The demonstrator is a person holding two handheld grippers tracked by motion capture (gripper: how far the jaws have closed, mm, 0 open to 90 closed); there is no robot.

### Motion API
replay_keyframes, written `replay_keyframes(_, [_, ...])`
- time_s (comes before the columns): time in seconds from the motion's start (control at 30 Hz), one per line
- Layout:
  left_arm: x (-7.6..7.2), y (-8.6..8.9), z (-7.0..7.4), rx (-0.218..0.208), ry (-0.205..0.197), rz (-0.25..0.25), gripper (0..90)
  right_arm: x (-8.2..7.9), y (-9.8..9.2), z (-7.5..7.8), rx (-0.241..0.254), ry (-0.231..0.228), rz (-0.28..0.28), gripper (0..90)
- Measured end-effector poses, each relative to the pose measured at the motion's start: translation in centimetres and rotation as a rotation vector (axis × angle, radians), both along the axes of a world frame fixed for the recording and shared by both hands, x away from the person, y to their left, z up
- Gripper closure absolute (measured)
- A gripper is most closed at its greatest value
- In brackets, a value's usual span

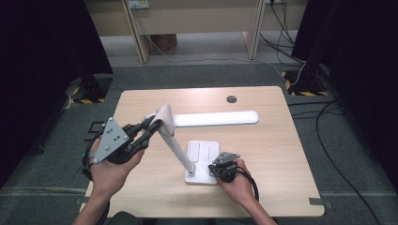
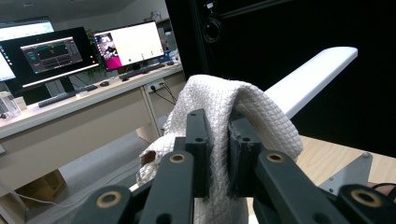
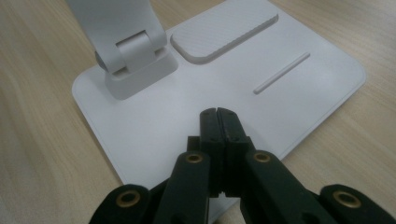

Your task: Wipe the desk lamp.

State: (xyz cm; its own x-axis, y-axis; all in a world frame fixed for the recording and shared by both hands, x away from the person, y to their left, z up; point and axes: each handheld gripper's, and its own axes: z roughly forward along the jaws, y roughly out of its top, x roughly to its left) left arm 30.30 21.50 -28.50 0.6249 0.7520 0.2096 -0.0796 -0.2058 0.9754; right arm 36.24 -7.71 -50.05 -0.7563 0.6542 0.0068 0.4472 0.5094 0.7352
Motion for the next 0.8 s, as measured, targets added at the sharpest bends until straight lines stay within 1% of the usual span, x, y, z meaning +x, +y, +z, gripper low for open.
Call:
replay_keyframes(0.47, [0.2, -0.7, 0.1, -0.006, 0.006, -0.008, 80.8, 0.0, 0.0, 0.0, -0.002, -0.004, 0.003, 90.0])
replay_keyframes(0.8, [0.4, -1.7, 0.1, -0.011, 0.009, -0.024, 80.8, 0.0, 0.0, 0.0, -0.002, -0.005, 0.004, 90.0])
